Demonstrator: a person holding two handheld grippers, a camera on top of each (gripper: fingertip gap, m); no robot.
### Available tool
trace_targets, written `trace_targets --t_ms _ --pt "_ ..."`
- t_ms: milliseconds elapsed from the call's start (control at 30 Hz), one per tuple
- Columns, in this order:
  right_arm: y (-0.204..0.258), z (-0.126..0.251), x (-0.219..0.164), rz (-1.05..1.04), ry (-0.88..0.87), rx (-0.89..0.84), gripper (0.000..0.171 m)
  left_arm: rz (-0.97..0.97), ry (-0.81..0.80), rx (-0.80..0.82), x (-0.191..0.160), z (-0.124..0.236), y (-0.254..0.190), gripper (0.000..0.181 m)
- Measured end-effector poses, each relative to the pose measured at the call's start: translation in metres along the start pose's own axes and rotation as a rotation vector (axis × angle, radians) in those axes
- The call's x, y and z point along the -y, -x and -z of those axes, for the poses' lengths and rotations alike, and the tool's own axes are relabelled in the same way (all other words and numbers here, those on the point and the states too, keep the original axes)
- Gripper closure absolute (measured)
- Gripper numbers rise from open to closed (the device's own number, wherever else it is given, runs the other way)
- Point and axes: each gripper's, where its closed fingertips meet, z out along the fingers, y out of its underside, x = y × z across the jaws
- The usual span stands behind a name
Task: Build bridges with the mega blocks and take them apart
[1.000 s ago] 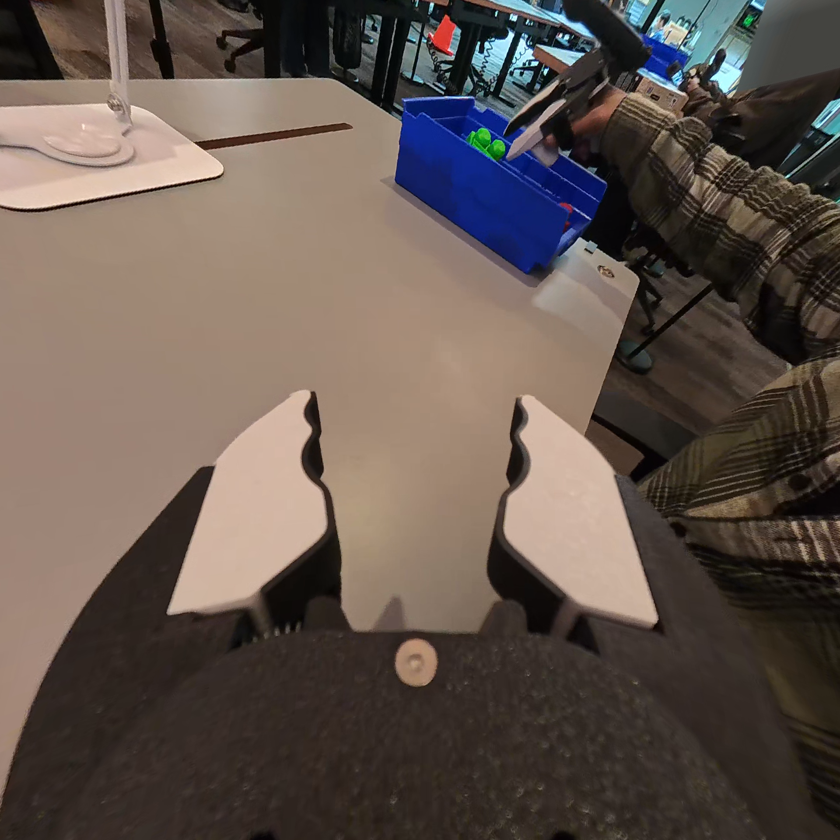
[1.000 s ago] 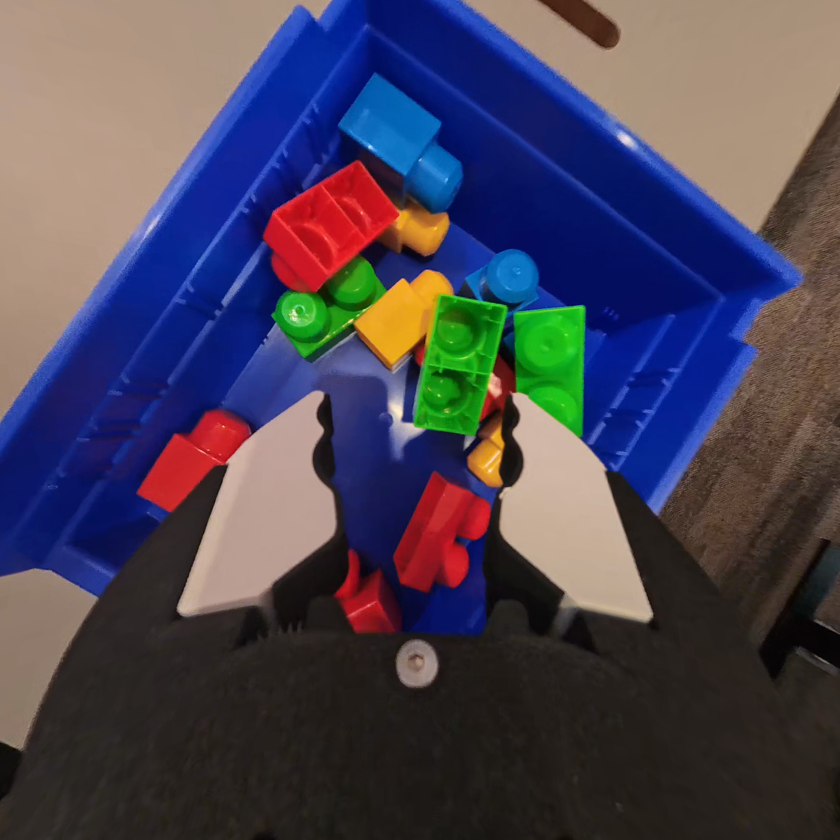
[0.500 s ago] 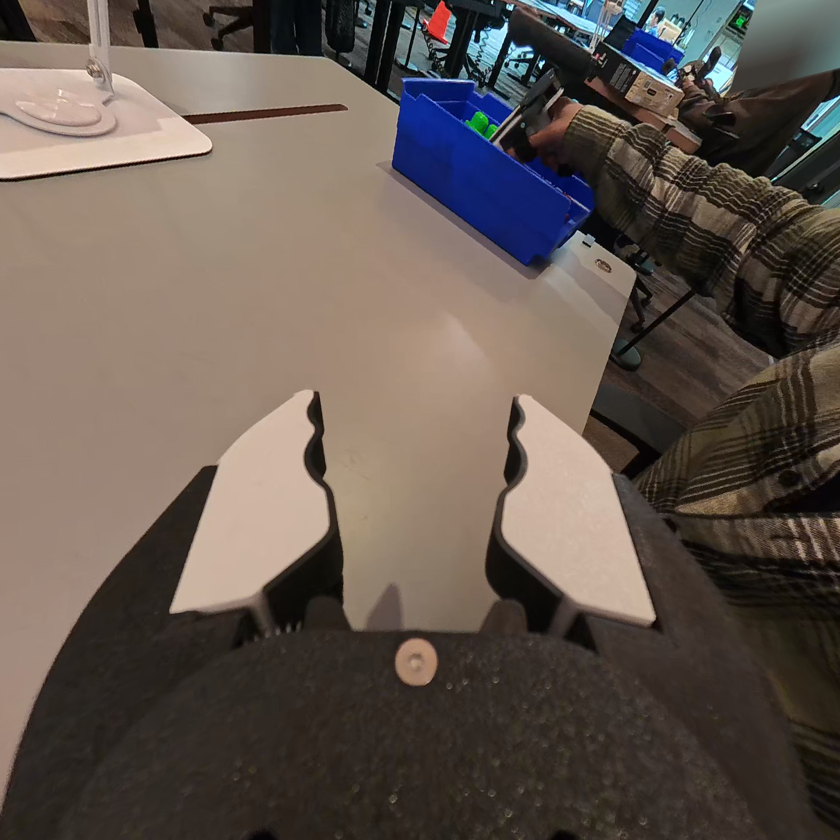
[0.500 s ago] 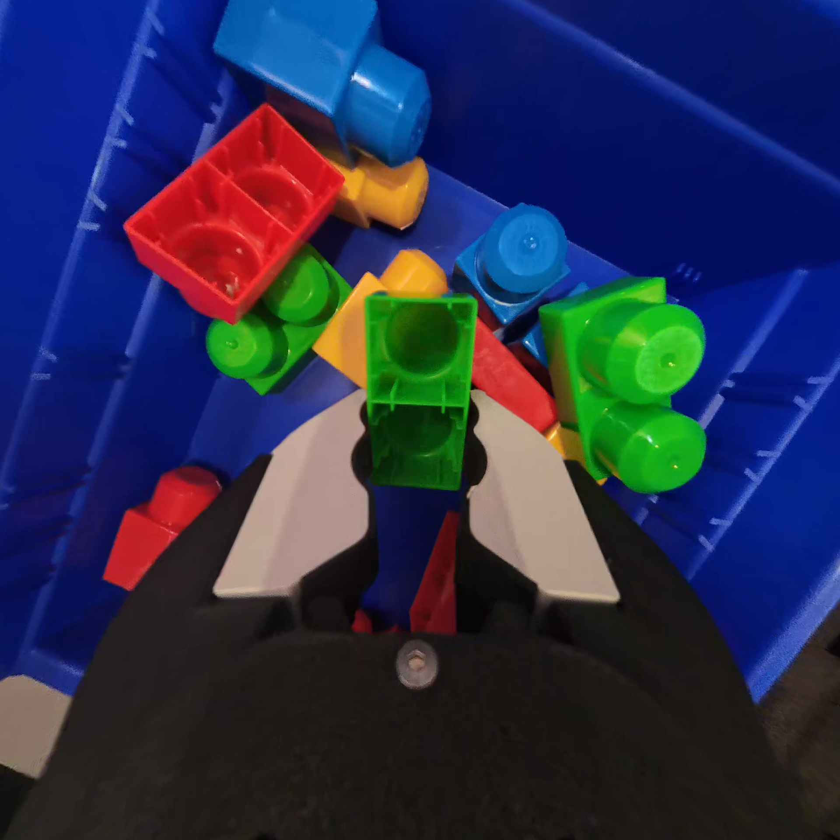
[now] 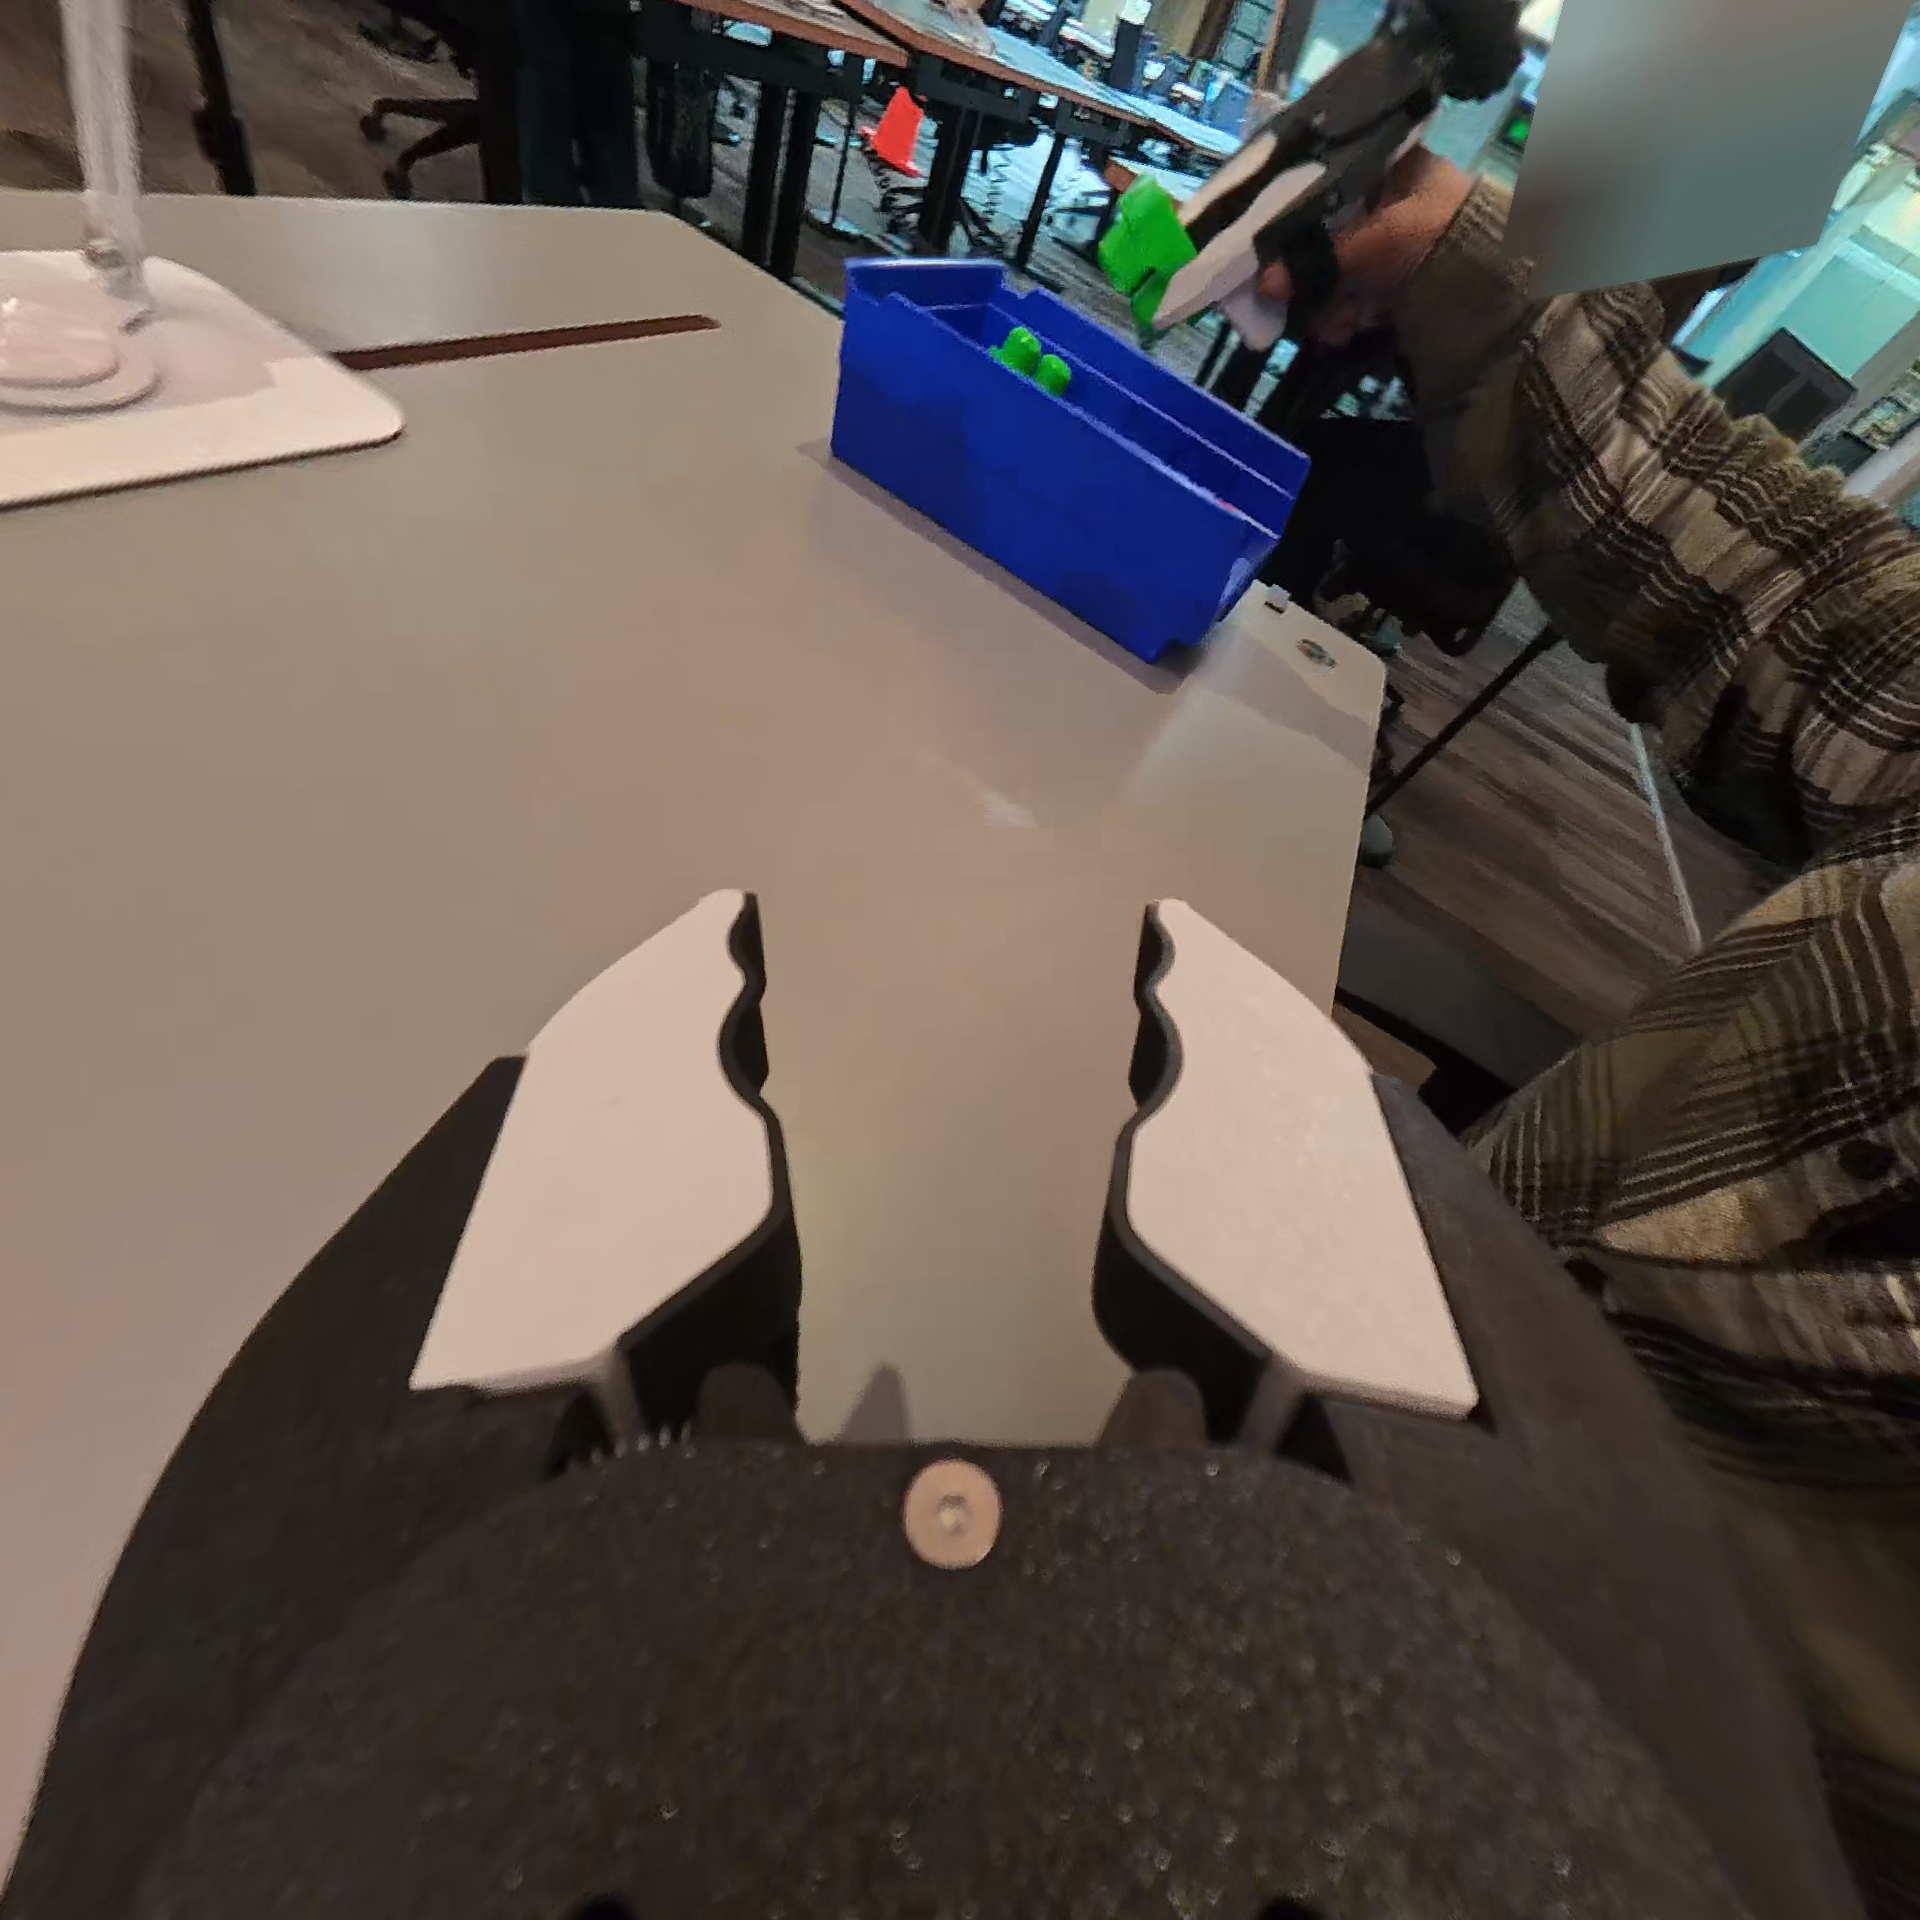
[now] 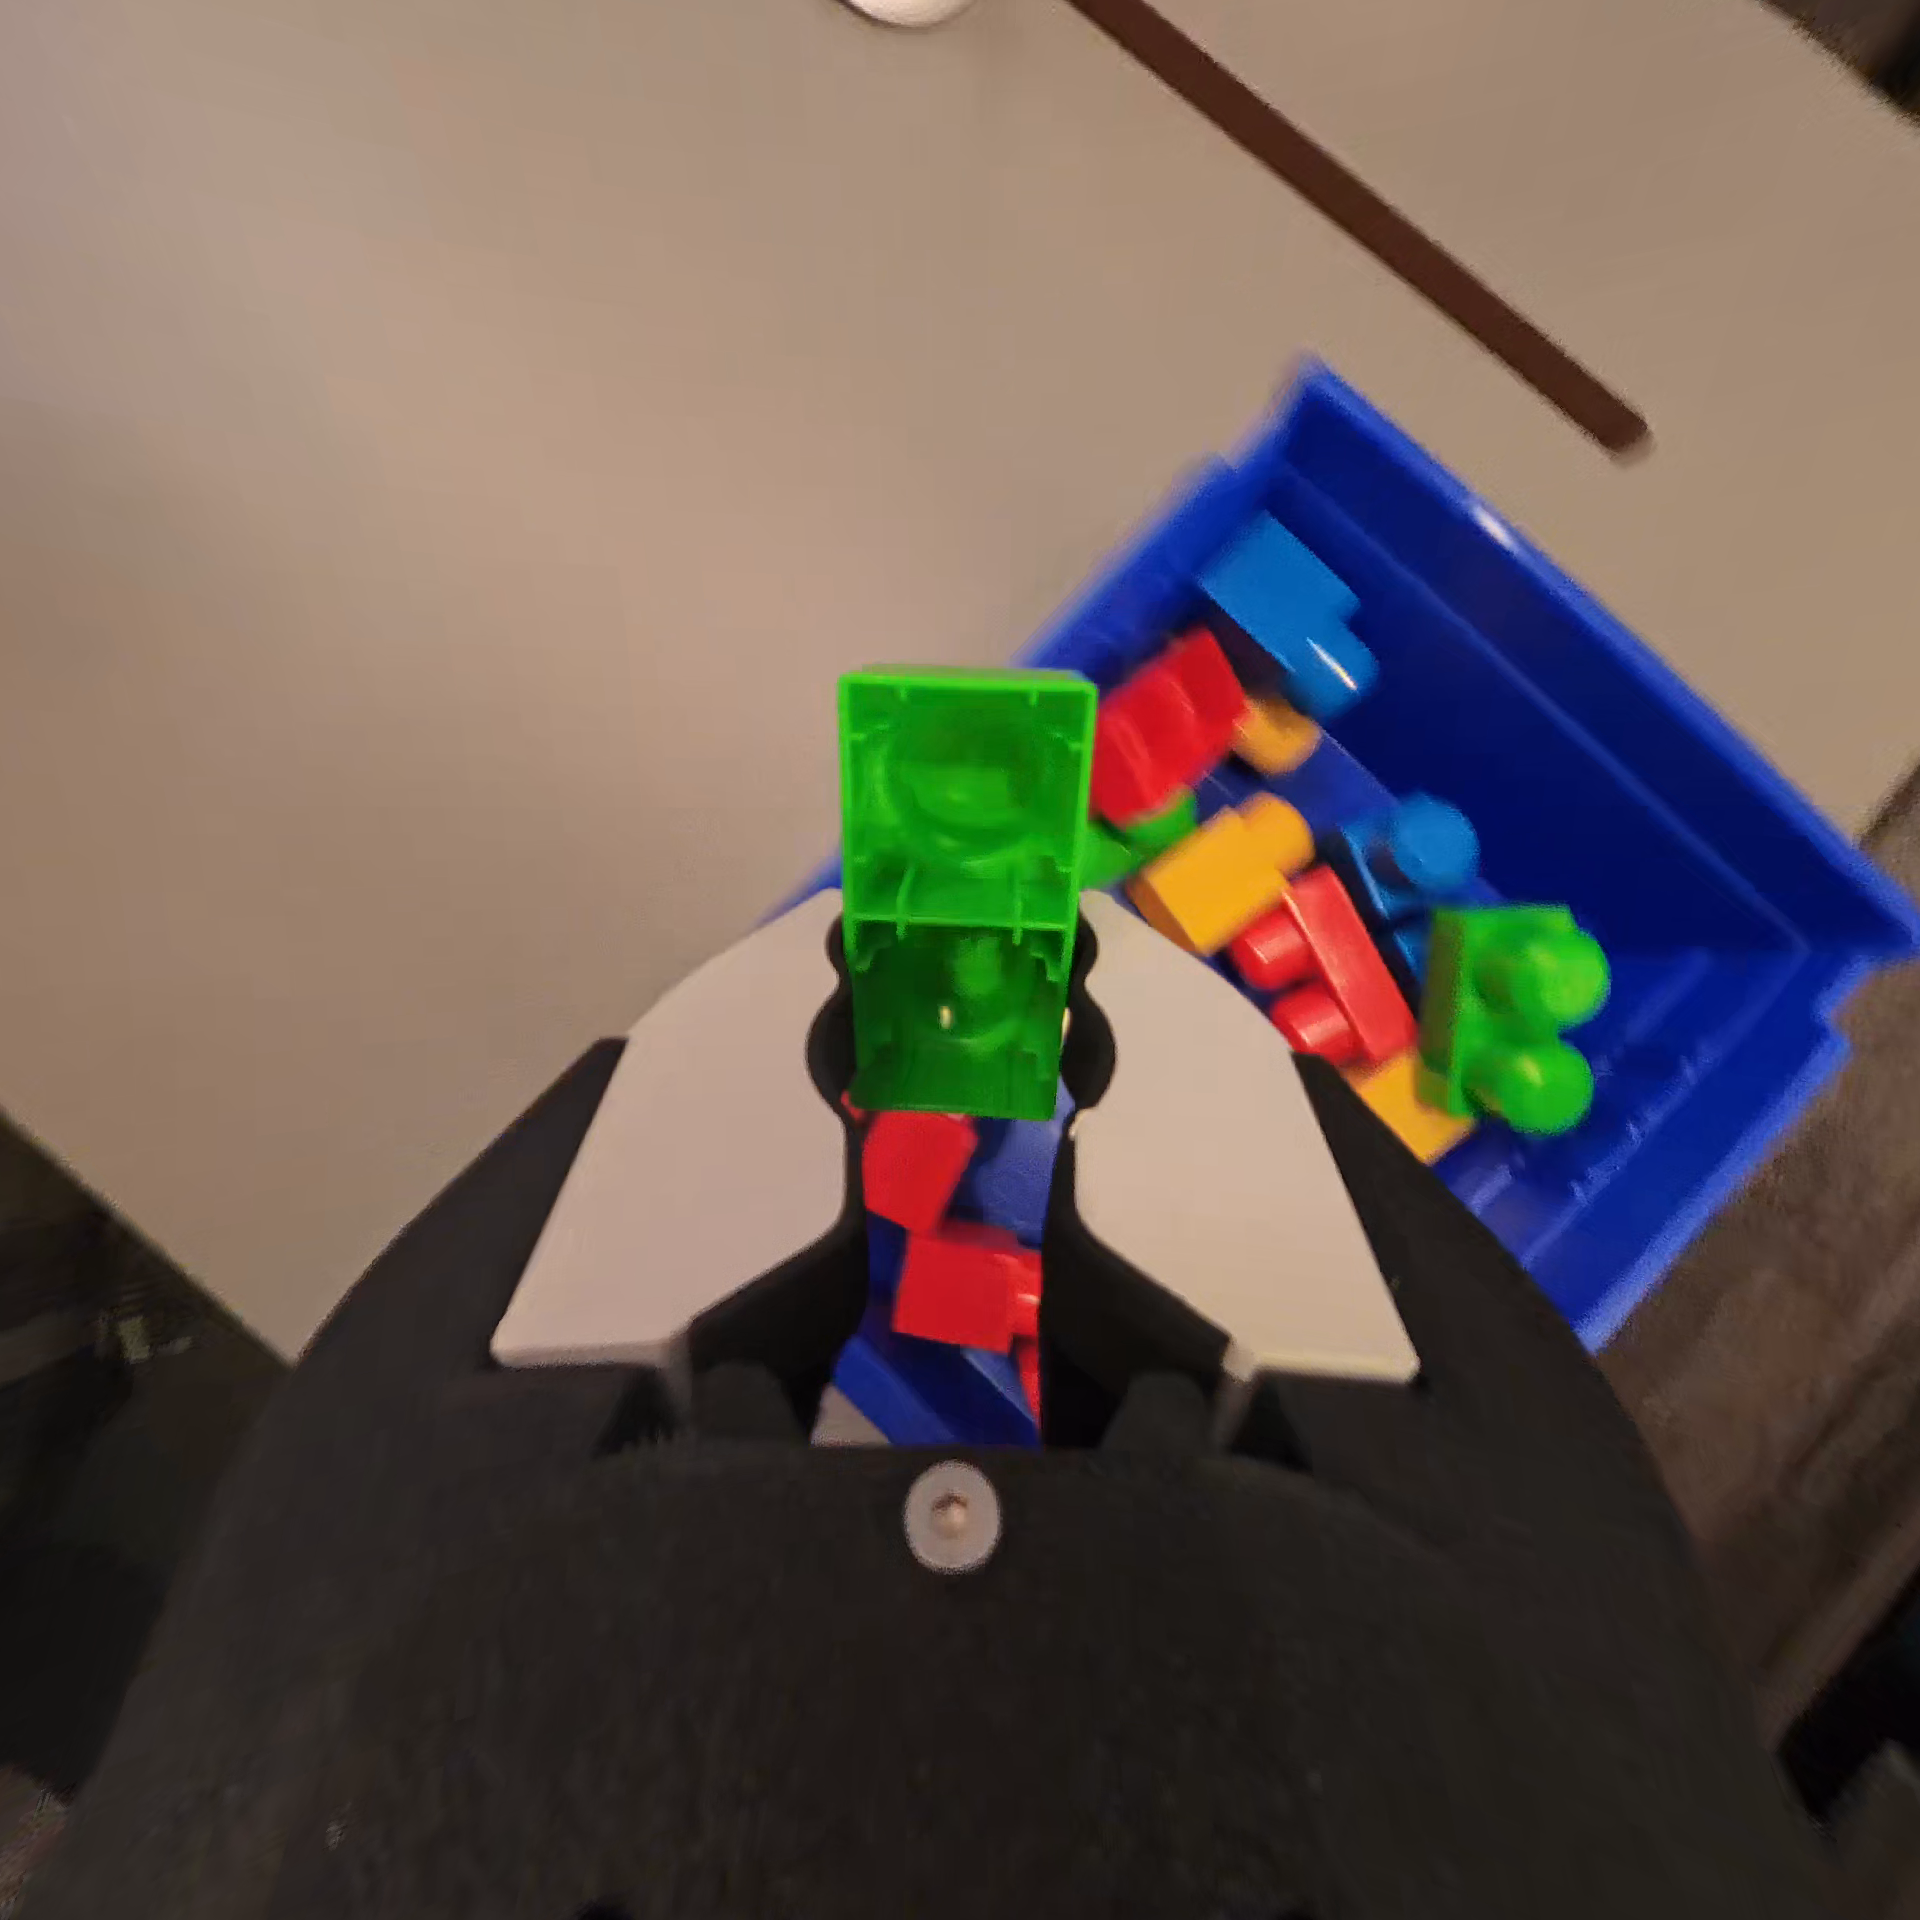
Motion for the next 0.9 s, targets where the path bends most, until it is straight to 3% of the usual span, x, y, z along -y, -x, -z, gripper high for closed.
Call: trace_targets --t_ms 100,233,367,700,900 --pt "0.076 0.001 0.040 0.163 -0.051 0.150 0.136 -0.068 -0.004 -0.082 0.020 -0.030 -0.008 0.112" --pt "0.185 -0.025 0.074 0.338 -0.099 0.405 0.135 -0.125 -0.056 -0.203 0.051 -0.065 -0.022 0.112" --pt "0.257 -0.049 0.095 0.418 -0.153 0.583 0.135 -0.163 -0.096 -0.263 0.067 -0.079 -0.031 0.111" --pt "0.323 -0.083 0.115 0.502 -0.150 0.749 0.135 -0.173 -0.099 -0.288 0.062 -0.075 -0.038 0.113" --pt "0.344 -0.092 0.117 0.540 -0.131 0.815 0.135 -0.185 -0.049 -0.318 0.049 -0.078 -0.044 0.134"
